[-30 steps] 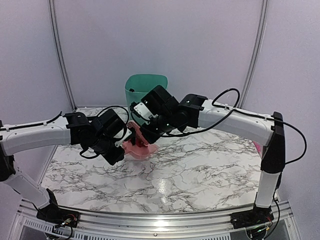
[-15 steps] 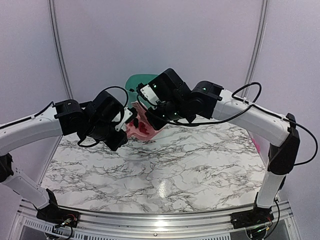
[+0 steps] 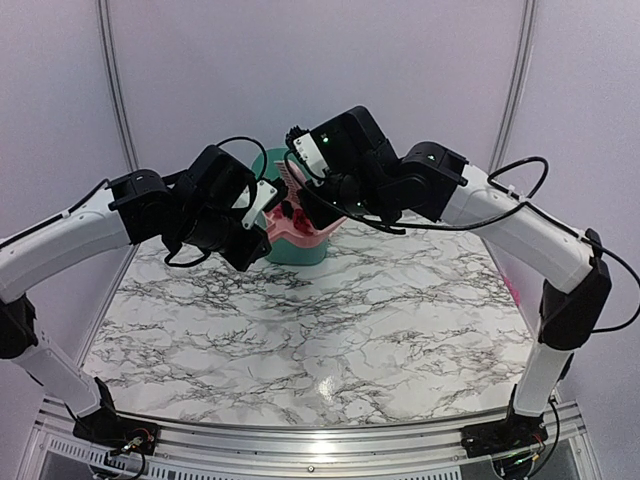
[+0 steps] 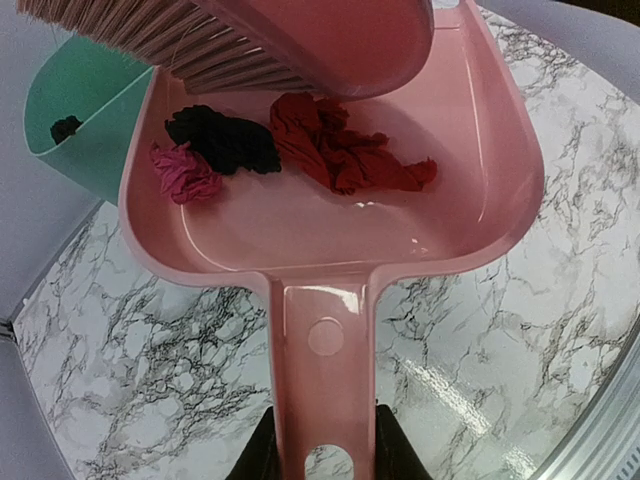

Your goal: Sweep away the paper scraps from the table

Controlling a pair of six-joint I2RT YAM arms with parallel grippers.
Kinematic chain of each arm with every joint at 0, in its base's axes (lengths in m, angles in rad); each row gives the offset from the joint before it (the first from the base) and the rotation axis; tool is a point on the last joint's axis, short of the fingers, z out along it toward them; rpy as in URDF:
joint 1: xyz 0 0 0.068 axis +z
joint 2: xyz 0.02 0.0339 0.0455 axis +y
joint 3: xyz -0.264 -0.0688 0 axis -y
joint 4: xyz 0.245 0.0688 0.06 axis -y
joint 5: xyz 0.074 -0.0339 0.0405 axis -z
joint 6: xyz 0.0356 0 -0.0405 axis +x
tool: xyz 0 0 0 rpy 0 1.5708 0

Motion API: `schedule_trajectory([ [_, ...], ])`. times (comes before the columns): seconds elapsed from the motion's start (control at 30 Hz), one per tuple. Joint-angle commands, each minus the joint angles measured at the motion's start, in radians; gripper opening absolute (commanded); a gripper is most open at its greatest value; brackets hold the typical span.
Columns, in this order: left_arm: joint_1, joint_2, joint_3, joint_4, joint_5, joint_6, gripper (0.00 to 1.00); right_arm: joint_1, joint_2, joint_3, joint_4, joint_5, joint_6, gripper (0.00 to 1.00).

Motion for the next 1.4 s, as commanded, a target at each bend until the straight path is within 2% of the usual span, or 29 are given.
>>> schedule_trajectory([
  [0.0,0.0,0.021,0.07,0.061,0.018,0.012,0.0,0.005,-0.052,0.006,0.036,0.058,-0.023,0.0],
  [0.27,0.059,0.109,0.18,0.099,0.097,-0.01,0.0,-0.027,-0.037,0.011,0.134,0.151,-0.053,0.0],
  [0.63,0.223,0.248,0.353,0.114,0.31,-0.111,0.0,-0.127,0.0,0.062,0.357,0.104,-0.076,0.0],
  [0.93,0.298,0.358,0.459,0.114,0.431,-0.212,0.0,-0.138,0.017,0.105,0.491,0.146,-0.139,0.0],
  [1.2,0.325,0.453,0.577,0.114,0.485,-0.312,0.0,-0.138,-0.04,0.03,0.529,0.182,-0.147,0.0],
  [1.37,0.34,0.49,0.613,0.115,0.496,-0.352,0.0,-0.138,-0.132,-0.11,0.632,0.2,-0.139,0.0],
])
